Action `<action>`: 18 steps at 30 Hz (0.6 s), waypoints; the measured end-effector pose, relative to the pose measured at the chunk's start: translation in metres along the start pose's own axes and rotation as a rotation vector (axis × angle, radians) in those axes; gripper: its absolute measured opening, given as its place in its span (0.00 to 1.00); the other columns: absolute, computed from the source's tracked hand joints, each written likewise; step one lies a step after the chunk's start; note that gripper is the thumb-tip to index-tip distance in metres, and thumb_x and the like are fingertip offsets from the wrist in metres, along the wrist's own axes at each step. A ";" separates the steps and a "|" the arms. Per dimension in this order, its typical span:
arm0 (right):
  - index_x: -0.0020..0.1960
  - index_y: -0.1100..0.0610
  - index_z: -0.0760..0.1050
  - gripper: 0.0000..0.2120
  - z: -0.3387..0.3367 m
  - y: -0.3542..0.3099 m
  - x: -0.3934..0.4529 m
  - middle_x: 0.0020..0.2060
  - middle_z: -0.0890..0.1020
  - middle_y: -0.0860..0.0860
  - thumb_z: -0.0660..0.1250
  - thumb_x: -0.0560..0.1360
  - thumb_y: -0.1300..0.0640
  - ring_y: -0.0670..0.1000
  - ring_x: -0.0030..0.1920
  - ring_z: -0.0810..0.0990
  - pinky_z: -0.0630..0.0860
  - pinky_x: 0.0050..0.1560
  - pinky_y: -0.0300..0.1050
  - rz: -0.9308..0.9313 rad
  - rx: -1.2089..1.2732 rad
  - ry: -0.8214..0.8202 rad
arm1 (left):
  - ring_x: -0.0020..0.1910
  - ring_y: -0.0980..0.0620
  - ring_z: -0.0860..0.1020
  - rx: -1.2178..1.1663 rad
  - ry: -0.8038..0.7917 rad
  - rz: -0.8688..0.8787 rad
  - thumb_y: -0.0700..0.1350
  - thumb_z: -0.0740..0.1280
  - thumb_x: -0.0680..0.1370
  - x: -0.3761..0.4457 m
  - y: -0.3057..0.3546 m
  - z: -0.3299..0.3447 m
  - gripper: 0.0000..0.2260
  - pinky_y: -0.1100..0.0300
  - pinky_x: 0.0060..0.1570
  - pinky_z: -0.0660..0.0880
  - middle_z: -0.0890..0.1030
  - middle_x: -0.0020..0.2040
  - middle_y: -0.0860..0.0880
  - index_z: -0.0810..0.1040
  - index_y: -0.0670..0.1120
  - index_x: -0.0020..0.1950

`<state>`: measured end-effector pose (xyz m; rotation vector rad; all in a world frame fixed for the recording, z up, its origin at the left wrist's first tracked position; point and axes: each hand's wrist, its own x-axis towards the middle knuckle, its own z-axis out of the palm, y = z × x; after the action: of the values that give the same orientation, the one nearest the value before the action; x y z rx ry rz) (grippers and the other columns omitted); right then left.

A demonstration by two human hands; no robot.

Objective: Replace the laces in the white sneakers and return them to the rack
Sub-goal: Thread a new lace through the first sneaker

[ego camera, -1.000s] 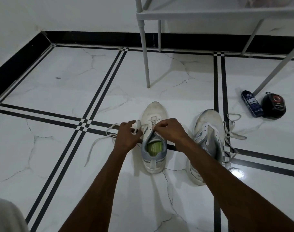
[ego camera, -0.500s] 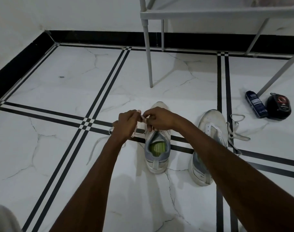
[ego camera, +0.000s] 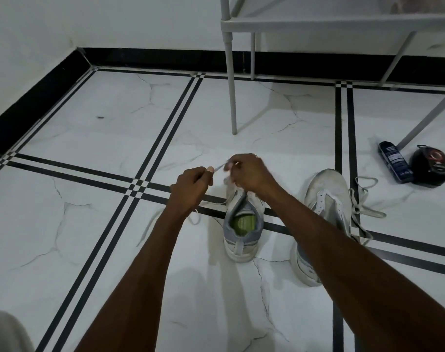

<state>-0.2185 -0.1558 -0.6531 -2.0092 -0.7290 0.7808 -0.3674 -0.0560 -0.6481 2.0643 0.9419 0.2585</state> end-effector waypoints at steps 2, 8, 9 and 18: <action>0.58 0.56 0.80 0.12 -0.009 0.010 0.013 0.46 0.85 0.56 0.63 0.78 0.65 0.50 0.41 0.84 0.80 0.41 0.43 0.070 0.100 0.342 | 0.36 0.47 0.77 -0.026 0.017 -0.002 0.62 0.58 0.78 0.001 -0.006 -0.003 0.20 0.51 0.44 0.73 0.79 0.34 0.46 0.74 0.51 0.34; 0.62 0.55 0.78 0.11 -0.007 -0.011 -0.009 0.38 0.85 0.53 0.66 0.80 0.59 0.40 0.26 0.76 0.73 0.30 0.34 -0.112 -0.073 -0.353 | 0.37 0.47 0.79 -0.007 -0.005 -0.004 0.62 0.57 0.77 0.002 -0.001 -0.001 0.19 0.46 0.44 0.76 0.81 0.35 0.48 0.76 0.52 0.35; 0.57 0.57 0.81 0.09 -0.003 -0.010 -0.007 0.38 0.85 0.53 0.66 0.79 0.62 0.40 0.27 0.76 0.73 0.32 0.35 -0.117 -0.080 -0.307 | 0.40 0.46 0.80 -0.001 -0.013 0.005 0.63 0.57 0.77 0.002 0.001 0.001 0.20 0.46 0.46 0.77 0.81 0.35 0.49 0.77 0.52 0.35; 0.63 0.51 0.78 0.12 -0.010 -0.010 0.000 0.38 0.86 0.50 0.65 0.80 0.59 0.42 0.28 0.78 0.75 0.31 0.34 -0.171 -0.080 -0.265 | 0.43 0.41 0.81 -0.021 -0.015 0.002 0.62 0.57 0.77 0.002 0.001 -0.001 0.19 0.46 0.46 0.77 0.82 0.39 0.44 0.76 0.51 0.36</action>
<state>-0.2130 -0.1567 -0.6401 -1.9025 -1.0847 0.9381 -0.3658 -0.0539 -0.6469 2.0452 0.9248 0.2526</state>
